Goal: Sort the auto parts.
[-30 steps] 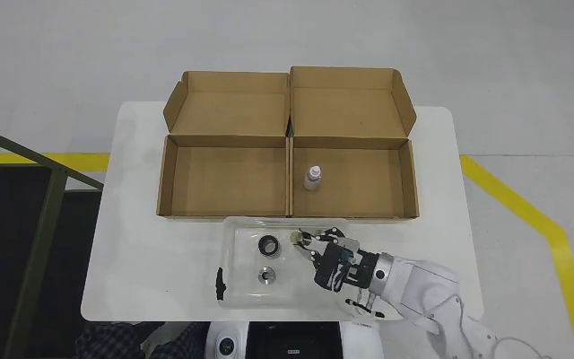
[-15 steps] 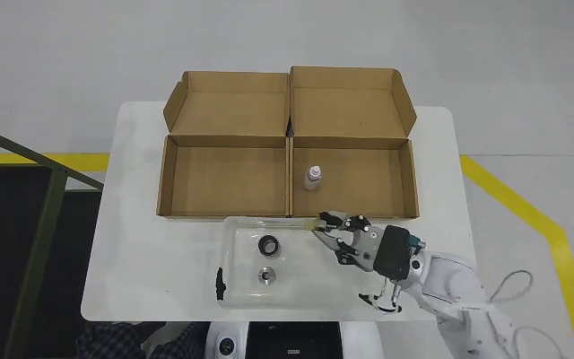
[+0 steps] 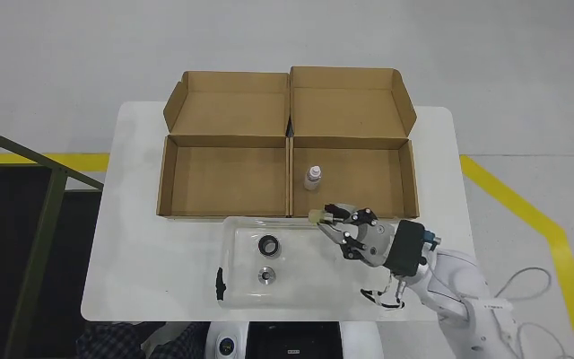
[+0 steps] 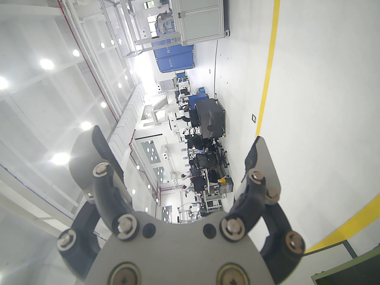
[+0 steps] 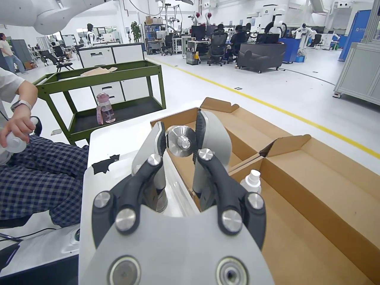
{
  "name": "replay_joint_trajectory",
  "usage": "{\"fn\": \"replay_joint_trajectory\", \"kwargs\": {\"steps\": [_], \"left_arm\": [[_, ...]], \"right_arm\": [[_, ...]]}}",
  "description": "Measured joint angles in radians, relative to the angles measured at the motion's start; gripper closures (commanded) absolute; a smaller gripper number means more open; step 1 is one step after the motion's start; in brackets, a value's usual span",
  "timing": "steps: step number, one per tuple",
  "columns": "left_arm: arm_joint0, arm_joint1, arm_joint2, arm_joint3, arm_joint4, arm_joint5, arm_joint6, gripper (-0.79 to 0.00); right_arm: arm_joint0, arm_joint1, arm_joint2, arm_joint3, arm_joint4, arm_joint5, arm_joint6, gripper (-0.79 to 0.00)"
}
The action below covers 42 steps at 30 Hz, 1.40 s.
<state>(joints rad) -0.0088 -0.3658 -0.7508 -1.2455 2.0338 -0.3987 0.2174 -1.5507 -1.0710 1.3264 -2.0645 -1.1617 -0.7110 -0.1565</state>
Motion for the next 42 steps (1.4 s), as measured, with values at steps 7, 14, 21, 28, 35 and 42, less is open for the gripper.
{"fn": "replay_joint_trajectory", "kwargs": {"steps": [7,14,21,28,35,42], "left_arm": [[0.000,0.000,0.000,0.000,0.000,0.000,0.000,-0.785],[0.000,0.000,0.000,0.000,0.000,0.000,0.000,-0.785],[0.000,0.000,0.000,0.000,0.000,0.000,0.000,-0.785],[0.000,0.000,0.000,0.000,0.000,0.000,0.000,-0.785],[0.000,0.000,0.000,0.000,0.000,0.000,0.000,-0.785],[0.000,0.000,0.000,0.000,0.000,0.000,0.000,-0.785]], "right_arm": [[0.005,0.000,0.004,0.015,-0.005,0.014,0.023,0.000],[0.012,0.002,0.020,0.025,-0.037,0.061,0.079,0.000],[0.049,0.001,0.033,0.049,-0.070,0.140,0.198,0.000],[0.125,0.000,0.021,0.076,-0.101,0.172,0.366,0.000],[0.230,-0.005,-0.021,0.144,-0.124,0.174,0.499,0.000],[0.337,-0.015,-0.084,0.242,-0.151,0.190,0.594,0.000]]}}
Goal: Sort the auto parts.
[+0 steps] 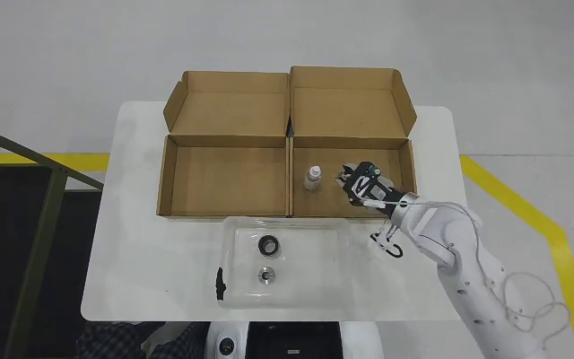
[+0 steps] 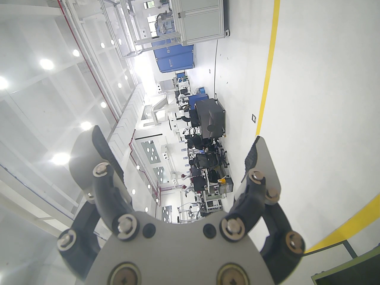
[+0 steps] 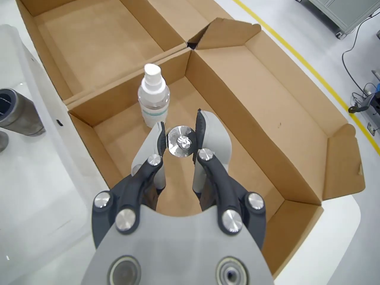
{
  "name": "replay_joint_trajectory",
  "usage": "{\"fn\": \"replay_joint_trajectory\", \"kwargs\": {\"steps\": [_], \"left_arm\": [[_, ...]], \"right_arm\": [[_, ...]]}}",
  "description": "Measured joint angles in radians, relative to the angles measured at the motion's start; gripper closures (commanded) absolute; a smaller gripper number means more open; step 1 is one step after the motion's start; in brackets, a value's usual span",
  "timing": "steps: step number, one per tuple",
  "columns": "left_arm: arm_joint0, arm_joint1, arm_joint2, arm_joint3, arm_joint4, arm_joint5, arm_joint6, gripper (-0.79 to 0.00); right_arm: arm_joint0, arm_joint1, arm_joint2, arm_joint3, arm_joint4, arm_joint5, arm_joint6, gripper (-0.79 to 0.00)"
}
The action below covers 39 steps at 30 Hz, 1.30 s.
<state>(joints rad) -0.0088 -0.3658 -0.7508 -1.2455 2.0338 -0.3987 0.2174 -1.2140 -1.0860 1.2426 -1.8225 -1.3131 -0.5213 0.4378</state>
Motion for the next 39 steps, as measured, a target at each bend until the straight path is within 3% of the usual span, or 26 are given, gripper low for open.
{"fn": "replay_joint_trajectory", "kwargs": {"steps": [13,17,22,24,26,32,39], "left_arm": [[0.000,0.000,0.000,0.000,0.000,0.000,0.000,-0.785],[0.000,0.000,0.000,0.000,0.000,0.000,0.000,-0.785],[0.000,0.000,0.000,0.000,0.000,0.000,0.000,-0.785],[0.000,0.000,0.000,0.000,0.000,0.000,0.000,-0.785],[0.000,0.000,0.000,0.000,0.000,0.000,0.000,-0.785],[0.000,0.000,0.000,0.000,0.000,0.000,0.000,-0.785],[0.000,0.000,0.000,0.000,0.000,0.000,0.000,-0.785]], "right_arm": [[0.145,-0.029,-0.136,0.169,-0.054,0.036,0.091,-0.009],[0.172,-0.036,-0.163,0.207,-0.071,0.043,0.096,-0.172],[0.194,-0.043,-0.188,0.237,-0.087,0.046,0.104,-0.231],[0.200,-0.046,-0.195,0.247,-0.088,0.051,0.104,-0.326],[0.203,-0.048,-0.199,0.254,-0.084,0.054,0.102,-0.785],[0.190,-0.048,-0.177,0.212,-0.079,0.076,0.088,-0.785],[0.088,-0.026,-0.063,0.032,-0.048,0.077,0.060,-0.785]]}}
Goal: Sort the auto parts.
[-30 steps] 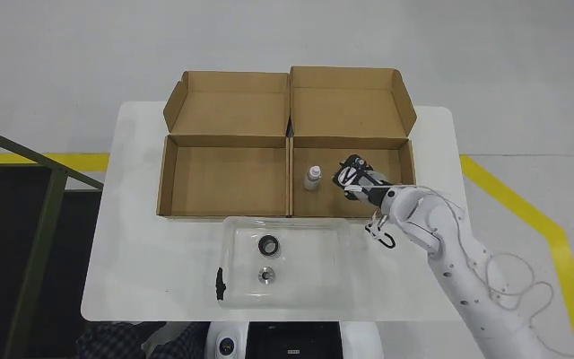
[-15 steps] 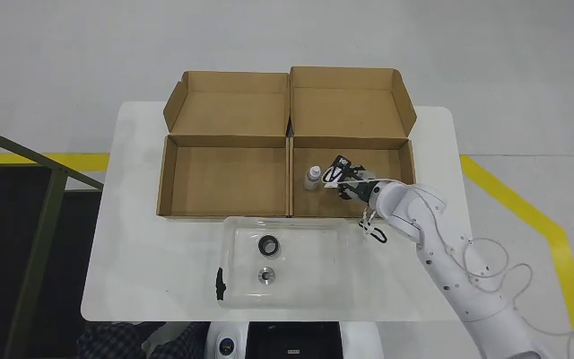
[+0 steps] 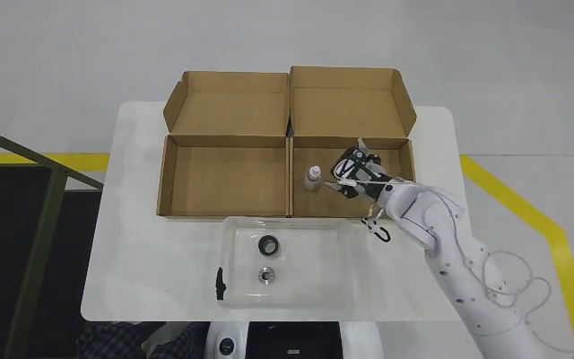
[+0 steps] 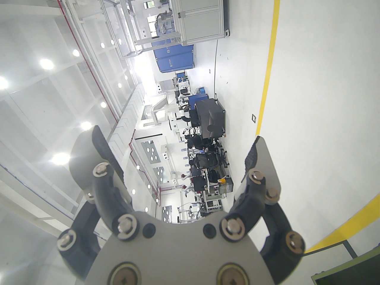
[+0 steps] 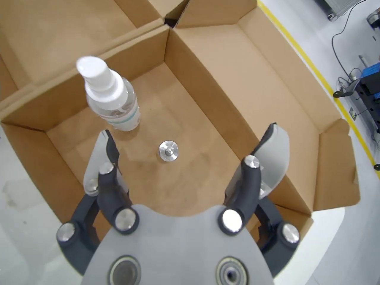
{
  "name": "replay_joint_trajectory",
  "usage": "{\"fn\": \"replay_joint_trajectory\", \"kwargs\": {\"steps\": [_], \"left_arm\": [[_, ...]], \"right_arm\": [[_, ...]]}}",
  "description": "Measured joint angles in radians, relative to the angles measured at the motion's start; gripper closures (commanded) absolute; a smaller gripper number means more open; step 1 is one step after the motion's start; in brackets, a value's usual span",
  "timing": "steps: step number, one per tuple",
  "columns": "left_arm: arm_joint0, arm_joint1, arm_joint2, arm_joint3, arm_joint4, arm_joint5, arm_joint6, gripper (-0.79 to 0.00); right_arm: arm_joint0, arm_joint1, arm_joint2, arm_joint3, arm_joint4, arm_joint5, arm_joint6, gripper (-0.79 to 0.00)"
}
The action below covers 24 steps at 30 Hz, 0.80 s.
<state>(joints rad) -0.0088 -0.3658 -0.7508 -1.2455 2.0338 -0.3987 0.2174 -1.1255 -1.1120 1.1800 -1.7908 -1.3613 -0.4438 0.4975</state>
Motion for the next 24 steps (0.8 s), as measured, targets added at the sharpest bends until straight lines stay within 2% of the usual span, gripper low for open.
{"fn": "replay_joint_trajectory", "kwargs": {"steps": [6,10,15,24], "left_arm": [[0.000,0.000,0.000,0.000,0.000,0.000,0.000,-0.785],[0.000,0.000,0.000,0.000,0.000,0.000,0.000,-0.785],[0.000,0.000,0.000,0.000,0.000,0.000,0.000,-0.785],[0.000,0.000,0.000,0.000,0.000,0.000,0.000,-0.785]], "right_arm": [[-0.112,0.017,0.087,-0.182,0.054,-0.055,-0.036,-0.785],[-0.179,0.022,0.100,-0.284,0.061,-0.083,-0.062,-0.785],[-0.241,0.024,0.063,-0.354,0.047,-0.108,-0.098,-0.785],[-0.266,0.014,-0.083,-0.340,-0.004,-0.134,-0.137,-0.785]]}}
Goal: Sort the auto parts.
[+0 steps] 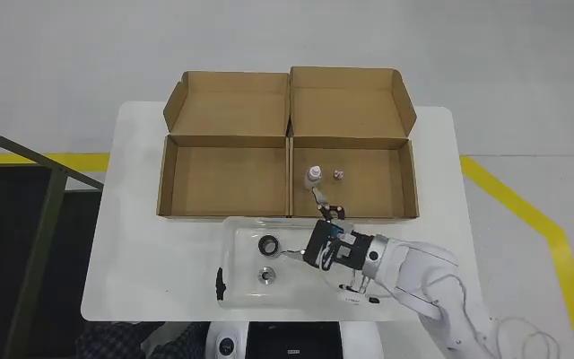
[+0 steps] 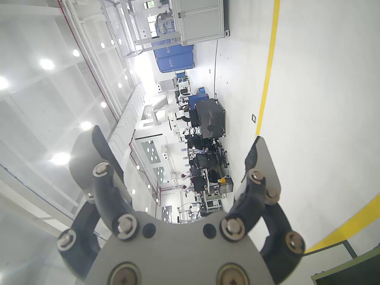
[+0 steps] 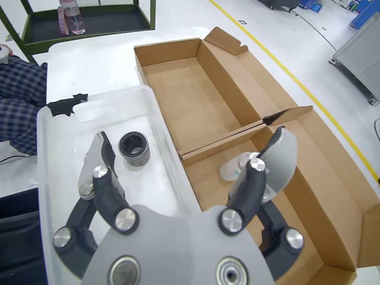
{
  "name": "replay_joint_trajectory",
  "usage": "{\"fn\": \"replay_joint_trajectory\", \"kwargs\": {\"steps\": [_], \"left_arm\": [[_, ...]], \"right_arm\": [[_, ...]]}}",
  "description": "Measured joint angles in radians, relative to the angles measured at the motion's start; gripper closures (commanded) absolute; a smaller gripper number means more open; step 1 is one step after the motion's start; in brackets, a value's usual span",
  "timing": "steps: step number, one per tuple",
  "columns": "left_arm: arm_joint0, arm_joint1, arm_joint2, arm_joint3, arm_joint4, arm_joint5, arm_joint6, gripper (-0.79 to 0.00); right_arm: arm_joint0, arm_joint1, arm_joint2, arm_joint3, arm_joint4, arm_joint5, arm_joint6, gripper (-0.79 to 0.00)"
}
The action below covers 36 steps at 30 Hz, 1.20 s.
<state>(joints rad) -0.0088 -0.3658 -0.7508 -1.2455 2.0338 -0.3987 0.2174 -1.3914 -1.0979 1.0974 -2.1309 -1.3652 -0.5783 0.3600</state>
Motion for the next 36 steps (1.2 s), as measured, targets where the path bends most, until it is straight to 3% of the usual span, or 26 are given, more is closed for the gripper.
{"fn": "replay_joint_trajectory", "kwargs": {"steps": [17,20,36], "left_arm": [[0.000,0.000,0.000,0.000,0.000,0.000,0.000,-0.785],[0.000,0.000,0.000,0.000,0.000,0.000,0.000,-0.785],[0.000,0.000,0.000,0.000,0.000,0.000,0.000,-0.785]], "right_arm": [[0.069,-0.031,-0.204,0.124,-0.139,0.036,0.005,-0.785],[0.079,-0.036,-0.224,0.151,-0.144,0.038,0.002,-0.610],[0.119,-0.053,-0.265,0.251,-0.151,0.037,0.005,-0.600]]}}
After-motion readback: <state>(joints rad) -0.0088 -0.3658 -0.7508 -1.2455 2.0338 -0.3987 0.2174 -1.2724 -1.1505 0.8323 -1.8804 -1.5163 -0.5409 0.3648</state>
